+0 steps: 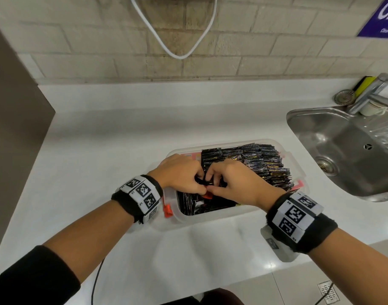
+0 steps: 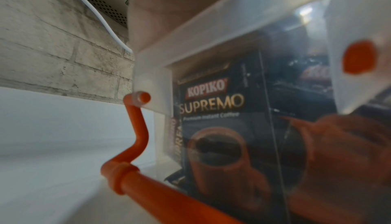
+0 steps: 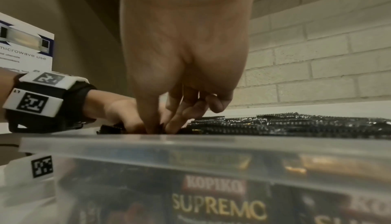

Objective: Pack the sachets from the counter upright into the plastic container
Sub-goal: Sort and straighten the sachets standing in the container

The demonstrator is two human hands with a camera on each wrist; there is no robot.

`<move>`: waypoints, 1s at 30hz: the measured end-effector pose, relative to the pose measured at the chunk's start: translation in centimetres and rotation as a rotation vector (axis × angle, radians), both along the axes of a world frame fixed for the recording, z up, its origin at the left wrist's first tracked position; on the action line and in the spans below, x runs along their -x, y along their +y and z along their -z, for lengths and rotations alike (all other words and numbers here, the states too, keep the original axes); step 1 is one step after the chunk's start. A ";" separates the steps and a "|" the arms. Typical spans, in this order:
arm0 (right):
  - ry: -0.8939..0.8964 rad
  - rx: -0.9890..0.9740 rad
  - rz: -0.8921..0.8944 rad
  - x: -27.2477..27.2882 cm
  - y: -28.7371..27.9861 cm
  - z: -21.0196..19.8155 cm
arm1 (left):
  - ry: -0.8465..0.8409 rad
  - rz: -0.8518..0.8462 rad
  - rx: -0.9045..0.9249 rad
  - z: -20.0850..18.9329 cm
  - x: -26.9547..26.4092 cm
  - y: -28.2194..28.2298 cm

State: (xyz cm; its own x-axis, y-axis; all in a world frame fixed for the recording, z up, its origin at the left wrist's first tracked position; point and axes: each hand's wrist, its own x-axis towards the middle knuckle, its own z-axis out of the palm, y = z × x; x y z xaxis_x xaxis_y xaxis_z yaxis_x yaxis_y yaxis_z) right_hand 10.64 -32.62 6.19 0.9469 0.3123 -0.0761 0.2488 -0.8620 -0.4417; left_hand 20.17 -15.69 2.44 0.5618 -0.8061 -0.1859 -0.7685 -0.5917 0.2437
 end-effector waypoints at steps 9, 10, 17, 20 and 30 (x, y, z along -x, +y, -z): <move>0.116 -0.140 0.119 -0.1 -0.9 -0.1 | 0.004 0.020 0.016 0.1 -0.1 0.2; 0.130 -0.181 0.144 0.0 -1.1 -0.2 | 0.001 0.017 0.019 0.2 -0.1 0.2; 0.169 -0.153 0.221 0.3 -1.4 -0.3 | 0.025 0.008 0.073 0.4 -0.4 0.2; 0.189 -0.069 0.196 0.2 -1.4 -0.2 | 0.015 0.004 0.065 0.6 -0.5 0.3; 0.047 -0.124 0.149 -0.5 -0.4 -0.6 | 0.042 -0.007 0.055 0.5 -0.5 0.2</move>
